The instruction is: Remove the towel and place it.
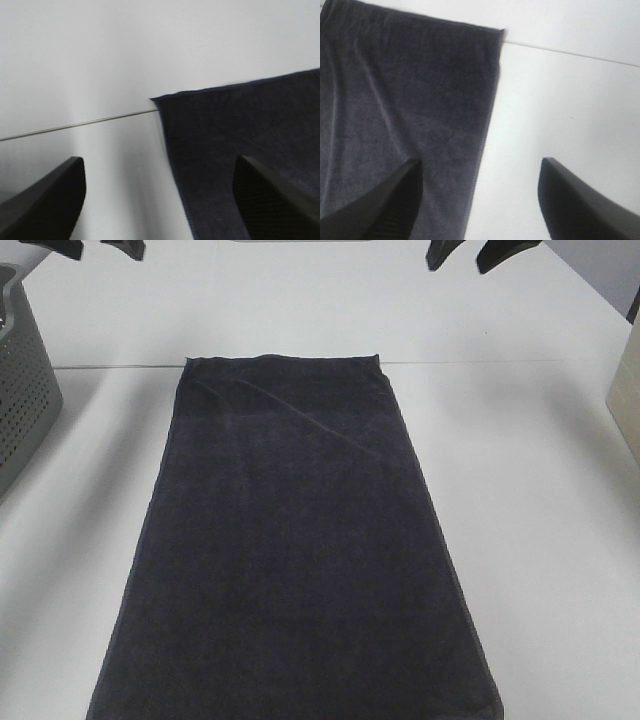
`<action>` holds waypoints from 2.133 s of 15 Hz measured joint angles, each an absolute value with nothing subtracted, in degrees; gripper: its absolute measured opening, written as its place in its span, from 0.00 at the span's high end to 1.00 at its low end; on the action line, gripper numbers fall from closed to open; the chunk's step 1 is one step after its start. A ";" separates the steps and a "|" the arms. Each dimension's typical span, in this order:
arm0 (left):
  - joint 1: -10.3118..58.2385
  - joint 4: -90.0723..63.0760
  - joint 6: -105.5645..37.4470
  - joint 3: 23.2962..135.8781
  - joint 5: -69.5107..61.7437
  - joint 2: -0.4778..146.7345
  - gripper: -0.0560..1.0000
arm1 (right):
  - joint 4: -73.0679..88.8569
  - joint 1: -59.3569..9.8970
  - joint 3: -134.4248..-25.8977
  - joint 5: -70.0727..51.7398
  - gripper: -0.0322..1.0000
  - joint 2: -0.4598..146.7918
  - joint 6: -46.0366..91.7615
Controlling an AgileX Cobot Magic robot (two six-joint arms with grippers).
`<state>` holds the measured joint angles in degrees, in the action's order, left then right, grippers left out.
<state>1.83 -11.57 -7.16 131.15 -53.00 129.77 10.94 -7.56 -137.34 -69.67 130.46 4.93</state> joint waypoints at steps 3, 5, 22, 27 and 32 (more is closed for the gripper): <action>-5.27 -8.02 -4.87 131.26 -61.99 124.90 0.23 | 10.83 -4.58 -137.34 -69.73 0.34 127.20 4.64; -8.19 -4.53 -4.76 131.21 -68.47 123.64 0.23 | 11.17 -4.76 -134.30 -69.73 0.34 123.76 4.64; -10.83 -2.86 -2.01 59.07 -63.54 44.29 0.23 | 11.34 -4.93 -57.47 -69.84 0.34 47.84 -0.46; -10.83 0.52 -2.18 47.56 -68.30 22.06 0.23 | 4.47 -4.93 -43.95 -69.90 0.34 27.39 -1.09; -10.71 -2.41 -6.30 38.96 -68.98 6.19 0.23 | 1.43 -4.93 -31.11 -68.81 0.34 11.29 -1.09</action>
<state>-10.71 -2.41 -6.30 38.96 -68.98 6.19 1.43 -4.93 -31.11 -68.81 11.29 -1.09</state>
